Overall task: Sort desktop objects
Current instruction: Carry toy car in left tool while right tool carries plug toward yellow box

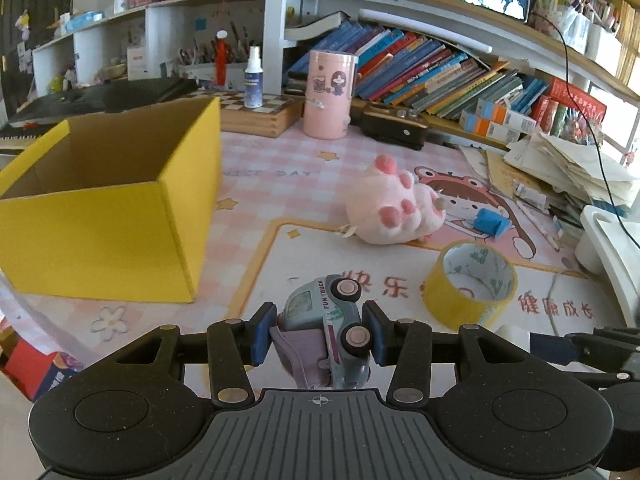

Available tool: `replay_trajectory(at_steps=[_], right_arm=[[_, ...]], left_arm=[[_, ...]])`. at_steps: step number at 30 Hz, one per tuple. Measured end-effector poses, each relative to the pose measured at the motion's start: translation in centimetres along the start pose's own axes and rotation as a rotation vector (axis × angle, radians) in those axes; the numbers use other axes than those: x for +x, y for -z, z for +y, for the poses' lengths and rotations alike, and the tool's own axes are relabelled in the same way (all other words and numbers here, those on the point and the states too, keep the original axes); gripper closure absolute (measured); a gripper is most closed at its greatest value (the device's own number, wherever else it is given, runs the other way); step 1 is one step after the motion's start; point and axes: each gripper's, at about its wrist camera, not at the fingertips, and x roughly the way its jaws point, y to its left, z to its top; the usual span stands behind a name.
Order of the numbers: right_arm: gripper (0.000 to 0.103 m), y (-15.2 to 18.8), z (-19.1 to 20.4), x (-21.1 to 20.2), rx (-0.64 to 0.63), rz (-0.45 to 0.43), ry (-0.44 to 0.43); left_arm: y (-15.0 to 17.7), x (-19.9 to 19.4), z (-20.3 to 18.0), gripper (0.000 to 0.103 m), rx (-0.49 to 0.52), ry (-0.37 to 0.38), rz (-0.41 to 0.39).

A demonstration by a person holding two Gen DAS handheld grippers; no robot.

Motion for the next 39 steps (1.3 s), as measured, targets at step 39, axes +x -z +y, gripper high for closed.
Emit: replay_trajectory(at_steps=[39], right_arm=[[0.068,3.9,20.7,-4.0,-0.132,-0.046,-0.148]], left_arm=[[6.2,-10.9,16.5,0.058,-0.067,-0.128,-0.062]])
